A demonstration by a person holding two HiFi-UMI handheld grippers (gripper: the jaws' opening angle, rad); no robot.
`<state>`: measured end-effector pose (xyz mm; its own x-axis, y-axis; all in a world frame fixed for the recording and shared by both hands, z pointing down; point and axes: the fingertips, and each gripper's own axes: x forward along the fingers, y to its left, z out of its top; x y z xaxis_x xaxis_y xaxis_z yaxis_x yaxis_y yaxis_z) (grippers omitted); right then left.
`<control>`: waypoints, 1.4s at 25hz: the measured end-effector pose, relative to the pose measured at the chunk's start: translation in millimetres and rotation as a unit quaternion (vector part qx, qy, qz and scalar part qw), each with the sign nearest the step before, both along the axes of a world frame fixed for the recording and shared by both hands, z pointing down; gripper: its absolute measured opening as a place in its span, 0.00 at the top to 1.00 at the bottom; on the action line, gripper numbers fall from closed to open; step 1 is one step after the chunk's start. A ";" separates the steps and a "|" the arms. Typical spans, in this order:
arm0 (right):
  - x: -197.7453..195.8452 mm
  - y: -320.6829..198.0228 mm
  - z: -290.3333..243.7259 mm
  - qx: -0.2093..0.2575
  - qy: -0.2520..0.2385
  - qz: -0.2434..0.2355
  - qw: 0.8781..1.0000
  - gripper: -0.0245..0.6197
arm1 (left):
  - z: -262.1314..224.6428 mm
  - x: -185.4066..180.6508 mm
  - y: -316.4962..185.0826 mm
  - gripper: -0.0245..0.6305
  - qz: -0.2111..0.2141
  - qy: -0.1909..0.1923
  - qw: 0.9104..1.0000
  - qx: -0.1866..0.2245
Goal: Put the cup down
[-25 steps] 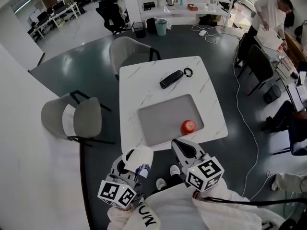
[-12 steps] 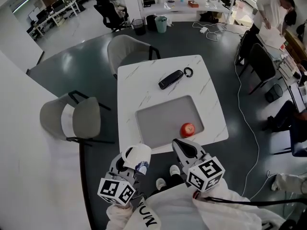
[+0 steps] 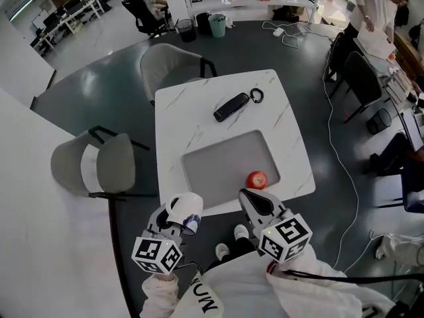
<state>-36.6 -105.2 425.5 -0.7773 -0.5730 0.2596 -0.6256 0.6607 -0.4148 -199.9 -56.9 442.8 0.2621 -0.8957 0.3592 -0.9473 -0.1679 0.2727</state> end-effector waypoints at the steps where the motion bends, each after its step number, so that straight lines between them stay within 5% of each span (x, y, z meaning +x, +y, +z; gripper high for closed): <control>1: 1.4 -3.3 1.3 -0.001 0.000 0.002 1.000 0.95 | 2.9 -0.6 -3.8 0.91 0.001 -0.002 1.000 -0.006; 24: 23.7 -64.0 33.3 -0.037 0.012 0.034 0.999 0.95 | 79.5 -23.9 -85.6 0.91 0.029 -0.056 0.990 -0.124; 35: 40.1 -74.1 44.4 -0.056 0.017 0.053 0.997 0.95 | 120.3 -33.2 -109.5 0.91 0.045 -0.077 0.977 -0.192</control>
